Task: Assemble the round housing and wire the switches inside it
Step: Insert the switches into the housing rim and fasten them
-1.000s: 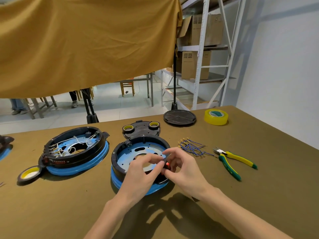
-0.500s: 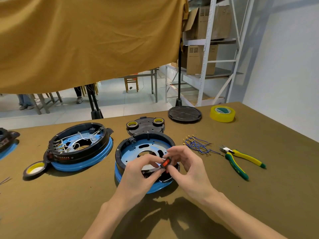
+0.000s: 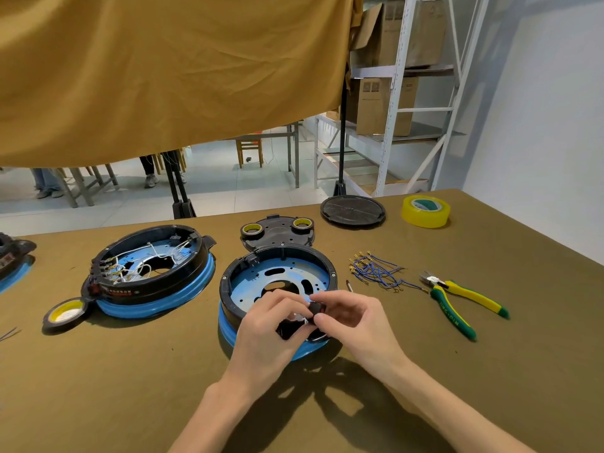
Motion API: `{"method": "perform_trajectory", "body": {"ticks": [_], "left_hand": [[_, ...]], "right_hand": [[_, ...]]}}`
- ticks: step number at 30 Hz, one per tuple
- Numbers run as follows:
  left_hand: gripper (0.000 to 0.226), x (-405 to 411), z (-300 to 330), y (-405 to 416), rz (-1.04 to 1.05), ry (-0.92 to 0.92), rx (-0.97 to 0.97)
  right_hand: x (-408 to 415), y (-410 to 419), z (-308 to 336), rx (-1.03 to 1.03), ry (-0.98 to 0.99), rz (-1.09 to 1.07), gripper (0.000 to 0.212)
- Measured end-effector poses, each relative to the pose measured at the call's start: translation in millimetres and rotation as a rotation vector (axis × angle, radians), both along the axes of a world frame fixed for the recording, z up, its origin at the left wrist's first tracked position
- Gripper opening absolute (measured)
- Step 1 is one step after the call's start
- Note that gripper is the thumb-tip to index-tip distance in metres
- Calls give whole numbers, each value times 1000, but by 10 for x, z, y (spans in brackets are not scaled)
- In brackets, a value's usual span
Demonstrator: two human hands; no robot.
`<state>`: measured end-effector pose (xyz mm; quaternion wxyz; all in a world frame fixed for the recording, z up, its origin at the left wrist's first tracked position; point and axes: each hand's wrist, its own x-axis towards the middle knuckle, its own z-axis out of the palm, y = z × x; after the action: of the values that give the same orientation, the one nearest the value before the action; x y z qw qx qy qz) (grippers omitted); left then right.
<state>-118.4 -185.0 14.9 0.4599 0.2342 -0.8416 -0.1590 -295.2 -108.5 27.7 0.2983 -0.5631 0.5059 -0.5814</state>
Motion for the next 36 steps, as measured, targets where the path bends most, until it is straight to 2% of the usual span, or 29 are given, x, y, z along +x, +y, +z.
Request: {"method": "perform_trajectory", "body": {"ticks": [3, 8, 21, 24, 29, 36], "left_hand": [[23, 20, -38, -1, 38, -60, -5], [22, 20, -71, 5, 73, -36, 29], [18, 18, -69, 70, 83, -56, -23], [24, 31, -65, 71, 83, -122, -41], [42, 62, -74, 63, 172, -181, -49], [35, 116, -19, 84, 165, -235, 15]], "right_hand": [[26, 23, -81, -41, 157, -110, 29], [44, 30, -76, -161, 346, -67, 31], [36, 59, -128, -137, 321, -63, 31], [44, 71, -162, -125, 305, -94, 23], [37, 114, -217, -110, 279, -188, 34], [46, 113, -266, -155, 426, -164, 21]]}}
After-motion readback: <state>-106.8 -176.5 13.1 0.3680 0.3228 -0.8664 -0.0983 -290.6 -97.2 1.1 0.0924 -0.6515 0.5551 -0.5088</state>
